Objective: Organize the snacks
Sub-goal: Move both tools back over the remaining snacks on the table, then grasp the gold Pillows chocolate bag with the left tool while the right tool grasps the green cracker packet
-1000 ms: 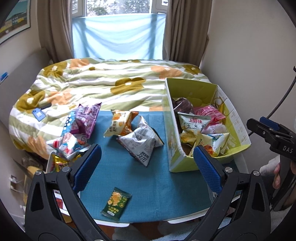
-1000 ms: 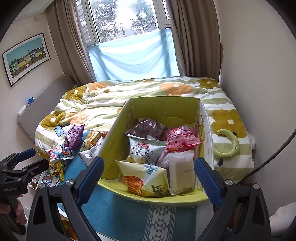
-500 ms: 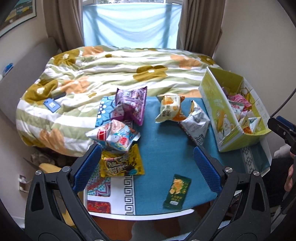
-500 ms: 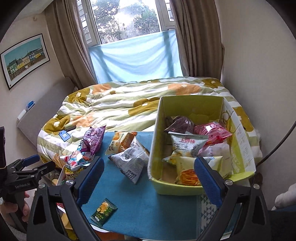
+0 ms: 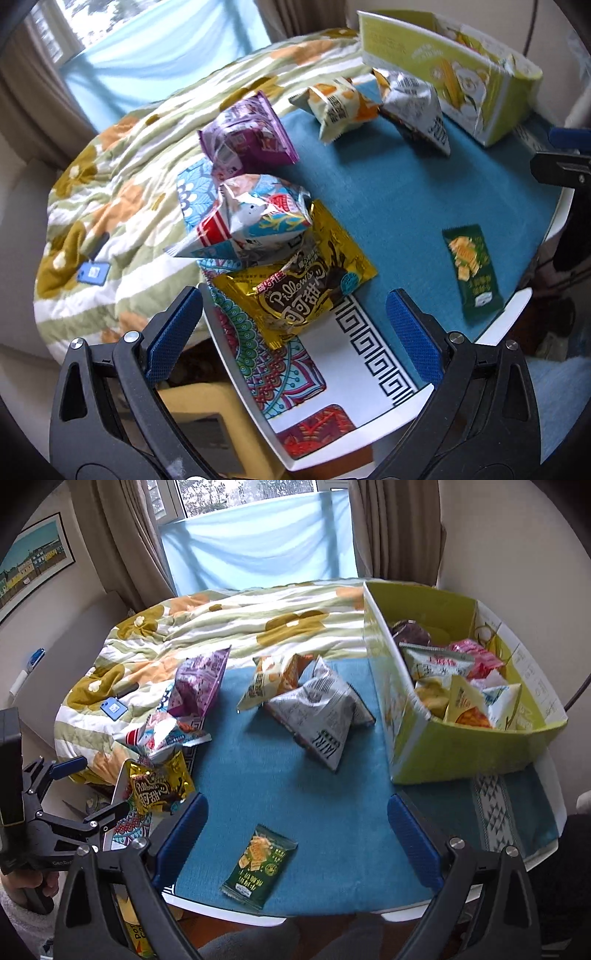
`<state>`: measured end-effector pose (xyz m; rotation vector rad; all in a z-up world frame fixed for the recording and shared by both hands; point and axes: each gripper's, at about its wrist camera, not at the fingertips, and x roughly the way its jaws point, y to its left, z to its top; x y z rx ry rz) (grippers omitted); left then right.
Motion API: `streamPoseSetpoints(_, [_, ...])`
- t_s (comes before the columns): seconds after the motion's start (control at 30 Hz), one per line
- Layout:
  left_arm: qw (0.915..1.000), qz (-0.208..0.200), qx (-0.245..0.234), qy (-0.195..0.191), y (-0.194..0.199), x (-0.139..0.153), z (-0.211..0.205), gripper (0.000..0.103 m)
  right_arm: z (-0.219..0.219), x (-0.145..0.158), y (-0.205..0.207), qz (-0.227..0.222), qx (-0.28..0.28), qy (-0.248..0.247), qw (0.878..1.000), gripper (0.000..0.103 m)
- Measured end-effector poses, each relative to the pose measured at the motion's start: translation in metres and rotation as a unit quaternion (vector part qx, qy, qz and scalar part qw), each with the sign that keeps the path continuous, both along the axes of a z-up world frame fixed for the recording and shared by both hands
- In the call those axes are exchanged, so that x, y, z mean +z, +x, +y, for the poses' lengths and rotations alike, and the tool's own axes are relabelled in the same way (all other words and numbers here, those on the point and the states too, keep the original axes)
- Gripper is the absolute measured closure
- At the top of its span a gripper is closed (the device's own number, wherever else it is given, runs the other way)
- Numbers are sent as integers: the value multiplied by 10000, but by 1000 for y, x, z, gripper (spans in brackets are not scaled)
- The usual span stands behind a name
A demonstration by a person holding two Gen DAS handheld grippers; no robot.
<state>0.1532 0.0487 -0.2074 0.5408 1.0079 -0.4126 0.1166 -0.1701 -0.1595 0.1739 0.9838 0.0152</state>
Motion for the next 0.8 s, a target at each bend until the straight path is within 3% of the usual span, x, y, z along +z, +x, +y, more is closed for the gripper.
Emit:
streamPoseSetpoints(0.2, [9957,-6,-764,531,7,-35,-15,7,23,-43,-1,461,-50,46,9989,6])
streamPoseSetpoints(0.3, [9929,111,-923,740,14,-49,-19,19,33,-63,0,674,-27,79,9977,6])
streamPoseSetpoints(0.6, [9848,145,-1272,1172,17,-78,-29,21,49,-107,-5,968,-148,154,9951,6])
streamPoseSetpoints(0.8, [9861,441,-1286,952,22,-80,-27,37,52,-113,-11,994,-123,94,9949,6])
